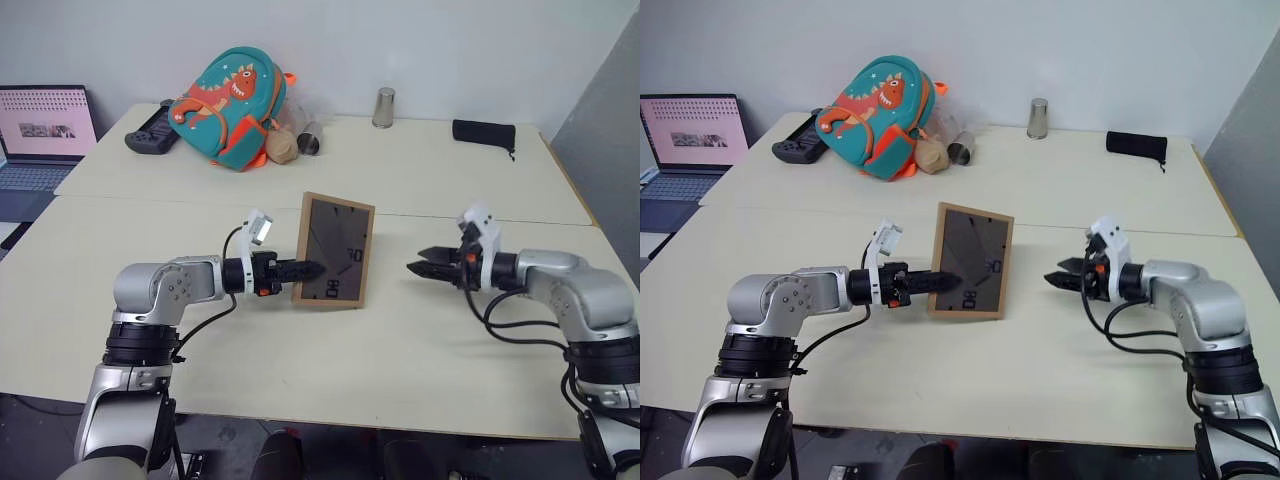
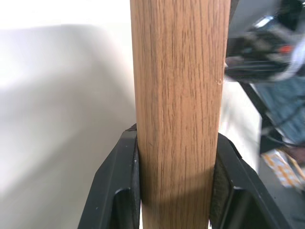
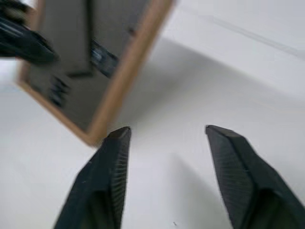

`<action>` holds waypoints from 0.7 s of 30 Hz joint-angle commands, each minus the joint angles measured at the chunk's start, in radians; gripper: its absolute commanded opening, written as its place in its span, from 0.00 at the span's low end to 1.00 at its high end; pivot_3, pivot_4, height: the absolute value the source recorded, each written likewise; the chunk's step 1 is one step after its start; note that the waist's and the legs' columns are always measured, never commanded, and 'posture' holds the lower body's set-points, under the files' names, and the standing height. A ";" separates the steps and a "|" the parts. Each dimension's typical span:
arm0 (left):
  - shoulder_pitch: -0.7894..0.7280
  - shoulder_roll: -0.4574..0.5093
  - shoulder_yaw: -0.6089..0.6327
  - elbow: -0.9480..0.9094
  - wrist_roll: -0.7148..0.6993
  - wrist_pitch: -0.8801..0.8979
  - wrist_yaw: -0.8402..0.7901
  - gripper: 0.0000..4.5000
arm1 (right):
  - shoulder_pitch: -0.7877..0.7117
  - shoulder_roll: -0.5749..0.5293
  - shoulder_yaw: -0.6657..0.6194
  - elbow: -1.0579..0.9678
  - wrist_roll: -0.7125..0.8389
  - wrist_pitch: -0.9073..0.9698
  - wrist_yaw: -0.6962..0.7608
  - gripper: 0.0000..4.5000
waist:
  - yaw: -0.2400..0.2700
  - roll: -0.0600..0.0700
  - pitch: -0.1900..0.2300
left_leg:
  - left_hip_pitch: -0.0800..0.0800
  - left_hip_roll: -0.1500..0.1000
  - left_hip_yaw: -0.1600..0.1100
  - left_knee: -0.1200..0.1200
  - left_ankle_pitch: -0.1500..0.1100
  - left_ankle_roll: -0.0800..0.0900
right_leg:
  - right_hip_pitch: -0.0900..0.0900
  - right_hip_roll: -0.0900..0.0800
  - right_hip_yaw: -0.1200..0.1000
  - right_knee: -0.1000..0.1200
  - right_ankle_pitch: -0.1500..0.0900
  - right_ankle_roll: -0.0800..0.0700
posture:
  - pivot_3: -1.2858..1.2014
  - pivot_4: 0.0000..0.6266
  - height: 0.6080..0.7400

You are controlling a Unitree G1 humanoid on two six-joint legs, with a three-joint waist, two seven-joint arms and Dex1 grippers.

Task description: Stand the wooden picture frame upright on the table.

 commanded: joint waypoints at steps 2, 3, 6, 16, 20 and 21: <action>-0.016 0.000 0.035 -0.044 -0.012 -0.040 0.013 0.30 | -0.096 0.094 -0.002 -0.047 0.070 0.044 -0.069 0.87 | 0.001 0.000 0.000 | 0.000 0.000 0.000 0.000 0.000 0.000 | 0.000 0.000 0.000 0.000 0.000 0.000 | 0.52 0.24 1.00; -0.017 0.000 0.034 -0.047 -0.013 -0.040 0.016 0.30 | -0.106 0.113 0.015 -0.043 0.059 0.032 -0.083 0.94 | 0.002 0.000 0.000 | -0.001 0.000 0.000 0.000 0.000 0.000 | 0.000 0.000 0.000 0.000 0.000 0.000 | 0.52 0.24 1.00; -0.023 0.001 0.036 -0.054 -0.021 -0.035 0.023 0.30 | -0.133 0.159 0.053 -0.024 0.043 0.008 -0.103 0.99 | 0.003 0.000 0.000 | -0.003 -0.001 0.000 0.000 0.000 0.000 | -0.001 -0.001 0.000 -0.001 0.000 0.000 | 0.52 0.24 1.00; -0.034 -0.012 0.054 -0.066 -0.039 -0.028 0.050 0.30 | -0.192 0.278 0.165 0.055 -0.024 -0.090 -0.142 0.99 | 0.004 0.000 0.000 | -0.009 0.000 -0.001 0.001 0.000 0.000 | -0.008 -0.001 -0.001 0.001 0.000 0.000 | 0.52 0.24 1.00; -0.024 -0.016 0.055 -0.086 -0.043 -0.022 0.056 0.30 | -0.200 0.325 0.235 0.087 -0.081 -0.146 -0.158 0.99 | 0.004 0.000 0.000 | -0.009 0.000 -0.001 0.001 0.000 0.000 | -0.009 -0.001 -0.001 0.001 0.000 0.000 | 0.52 0.24 1.00; -0.022 -0.017 0.057 -0.089 -0.045 -0.021 0.058 0.30 | -0.203 0.338 0.240 0.091 -0.086 -0.148 -0.167 0.99 | 0.004 0.000 0.000 | -0.009 0.000 0.000 0.001 0.000 0.000 | -0.009 -0.001 -0.001 0.001 0.000 0.000 | 0.52 0.24 1.00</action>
